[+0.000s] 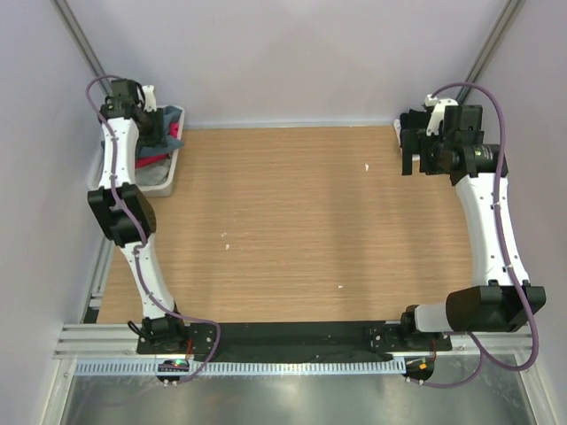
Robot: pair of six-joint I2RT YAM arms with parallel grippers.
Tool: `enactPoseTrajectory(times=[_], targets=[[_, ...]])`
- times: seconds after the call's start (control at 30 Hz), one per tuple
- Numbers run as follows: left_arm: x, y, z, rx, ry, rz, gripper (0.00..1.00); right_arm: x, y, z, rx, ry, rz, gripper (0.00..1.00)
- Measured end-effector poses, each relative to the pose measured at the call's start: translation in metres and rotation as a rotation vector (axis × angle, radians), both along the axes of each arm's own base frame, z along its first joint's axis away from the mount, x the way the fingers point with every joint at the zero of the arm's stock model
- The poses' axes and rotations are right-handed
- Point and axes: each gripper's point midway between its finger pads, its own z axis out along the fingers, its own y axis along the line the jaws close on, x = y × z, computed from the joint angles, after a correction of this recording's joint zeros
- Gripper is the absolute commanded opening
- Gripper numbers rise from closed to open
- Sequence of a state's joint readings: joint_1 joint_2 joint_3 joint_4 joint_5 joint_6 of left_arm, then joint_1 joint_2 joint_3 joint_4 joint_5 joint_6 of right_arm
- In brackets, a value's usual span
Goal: Fold and stack the t-shirts
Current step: Grab the tshirt from the pile
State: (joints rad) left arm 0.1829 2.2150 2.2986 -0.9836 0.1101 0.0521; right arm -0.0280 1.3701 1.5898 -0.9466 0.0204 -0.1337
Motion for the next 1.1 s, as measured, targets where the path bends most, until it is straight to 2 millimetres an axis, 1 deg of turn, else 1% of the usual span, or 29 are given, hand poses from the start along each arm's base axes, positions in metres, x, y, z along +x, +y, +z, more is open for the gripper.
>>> enactPoseTrajectory(times=[0.07, 0.1, 0.13, 0.17, 0.33, 0.43, 0.5, 0.57, 0.63, 0.7, 0.77, 0.8, 0.9, 0.93, 0.97, 1.0, 1.1], targets=[[-0.001, -0.001, -0.001, -0.011, 0.004, -0.002, 0.32, -0.001, 0.001, -0.002, 0.006, 0.006, 0.005, 1.00], [-0.001, -0.001, -0.001, -0.016, 0.003, -0.003, 0.23, -0.001, 0.001, -0.003, 0.010, 0.007, 0.007, 1.00], [-0.001, -0.002, -0.001, -0.020, 0.003, -0.003, 0.07, -0.001, 0.001, -0.003, 0.014, 0.009, 0.008, 1.00], [-0.001, -0.003, -0.001, -0.026, 0.003, -0.001, 0.00, -0.002, 0.002, -0.004, 0.017, 0.010, 0.011, 1.00], [-0.002, -0.004, -0.001, -0.029, 0.006, -0.005, 0.00, -0.005, -0.001, -0.008, 0.025, 0.020, 0.005, 1.00], [-0.001, -0.008, 0.000, -0.050, 0.001, -0.015, 0.00, -0.008, -0.005, -0.005, 0.026, 0.010, -0.002, 1.00], [-0.002, -0.013, 0.007, -0.072, -0.017, -0.026, 0.00, -0.010, -0.008, 0.000, 0.023, -0.004, -0.007, 1.00], [-0.003, -0.020, 0.024, -0.095, -0.058, -0.037, 0.00, -0.013, -0.011, 0.005, 0.019, -0.021, -0.012, 1.00], [-0.003, -0.028, 0.056, -0.108, -0.138, -0.055, 0.00, -0.015, -0.015, 0.010, 0.016, -0.037, -0.018, 1.00], [-0.005, -0.040, 0.102, -0.114, -0.256, -0.088, 0.00, -0.016, -0.017, 0.016, 0.016, -0.054, -0.024, 1.00], [-0.013, -0.060, 0.152, -0.125, -0.378, -0.140, 0.00, -0.014, -0.018, 0.020, 0.019, -0.068, -0.025, 1.00], [-0.021, -0.074, 0.182, -0.132, -0.447, -0.178, 0.00, -0.014, -0.019, 0.021, 0.021, -0.070, -0.026, 1.00], [-0.050, -0.123, 0.271, -0.171, -0.663, -0.310, 0.00, -0.014, -0.019, 0.021, 0.026, -0.071, -0.024, 1.00], [-0.060, -0.135, 0.292, -0.186, -0.714, -0.345, 0.00, -0.014, -0.019, 0.021, 0.028, -0.072, -0.023, 1.00], [-0.074, -0.150, 0.317, -0.209, -0.773, -0.394, 0.00, -0.014, -0.019, 0.021, 0.029, -0.072, -0.024, 1.00], [-0.088, -0.164, 0.338, -0.236, -0.825, -0.438, 0.00, -0.014, -0.019, 0.021, 0.031, -0.073, -0.023, 1.00], [-0.125, -0.191, 0.382, -0.311, -0.925, -0.538, 0.00, -0.015, -0.020, 0.022, 0.035, -0.076, -0.023, 1.00]])
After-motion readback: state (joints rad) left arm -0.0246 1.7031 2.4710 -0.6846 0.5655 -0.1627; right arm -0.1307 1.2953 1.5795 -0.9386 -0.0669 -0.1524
